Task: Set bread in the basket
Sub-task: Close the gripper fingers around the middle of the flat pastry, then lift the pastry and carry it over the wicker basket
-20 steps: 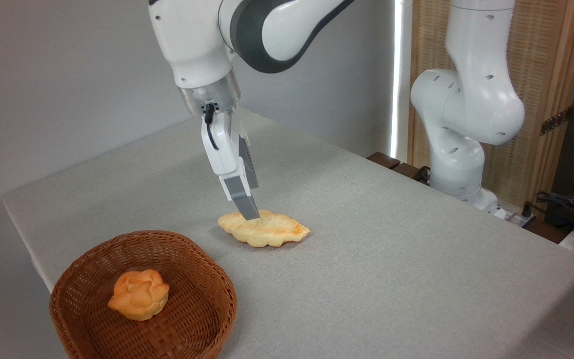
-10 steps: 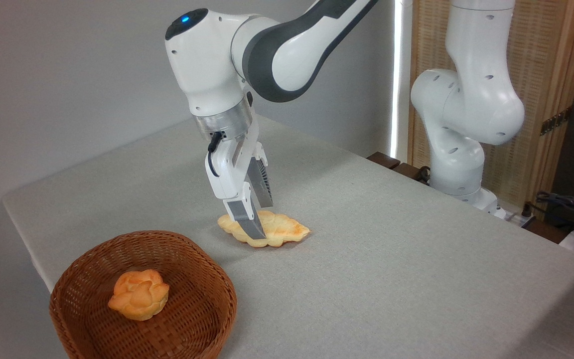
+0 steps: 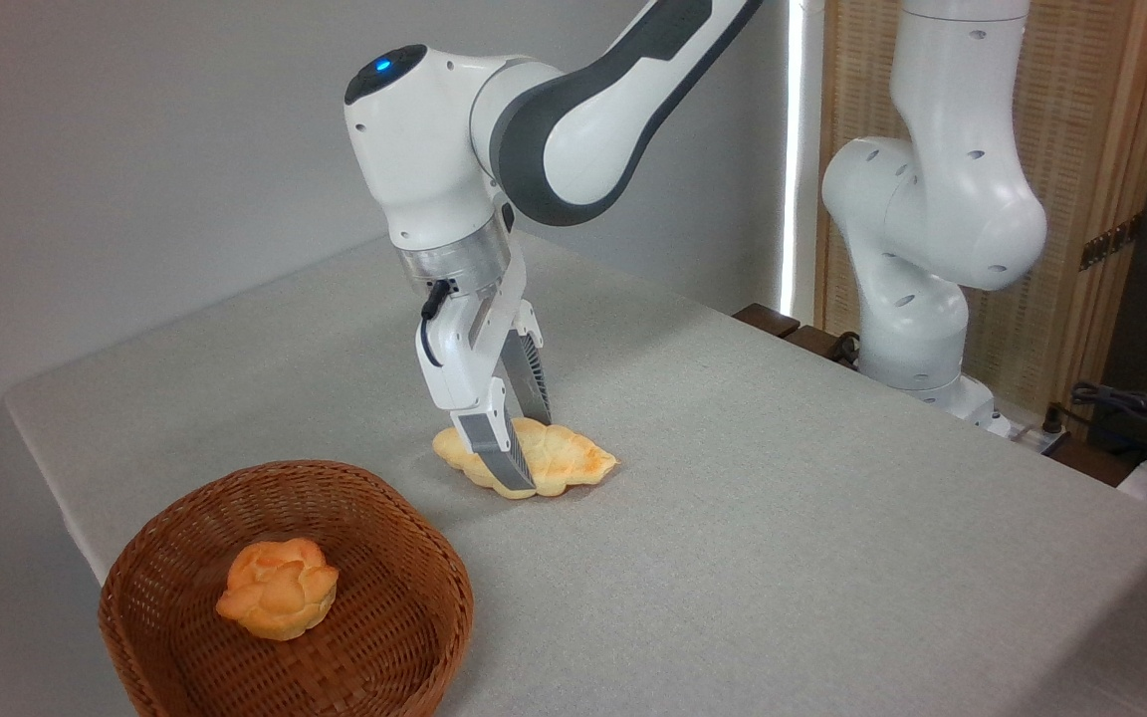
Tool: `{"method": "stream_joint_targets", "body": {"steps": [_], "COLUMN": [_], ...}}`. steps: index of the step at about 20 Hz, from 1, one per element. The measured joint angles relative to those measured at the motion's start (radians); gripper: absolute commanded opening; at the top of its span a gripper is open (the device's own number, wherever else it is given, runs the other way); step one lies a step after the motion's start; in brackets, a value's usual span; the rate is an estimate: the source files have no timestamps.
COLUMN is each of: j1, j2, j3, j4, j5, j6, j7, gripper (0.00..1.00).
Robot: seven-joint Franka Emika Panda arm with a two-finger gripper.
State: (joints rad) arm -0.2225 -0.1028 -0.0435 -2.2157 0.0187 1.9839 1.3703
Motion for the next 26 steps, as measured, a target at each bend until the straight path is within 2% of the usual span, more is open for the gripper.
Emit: {"method": "stream_joint_targets", "body": {"steps": [1,3,5,8,26], "j1": [-0.002,-0.004,-0.009,-0.016,-0.021], "j2": [0.000,0.000,0.000,0.000,-0.009], "j3": [0.000,0.000,0.000,0.000,-0.007], "j4": [0.000,-0.002,-0.002,-0.002,0.008], "j5": [0.005,0.009,0.017,0.054,0.062], "j6": [0.000,0.001,0.001,0.004,-0.004], "j7": [0.000,0.000,0.000,0.000,-0.004], "gripper": [0.55,0.39,0.29,0.20,0.20]}}
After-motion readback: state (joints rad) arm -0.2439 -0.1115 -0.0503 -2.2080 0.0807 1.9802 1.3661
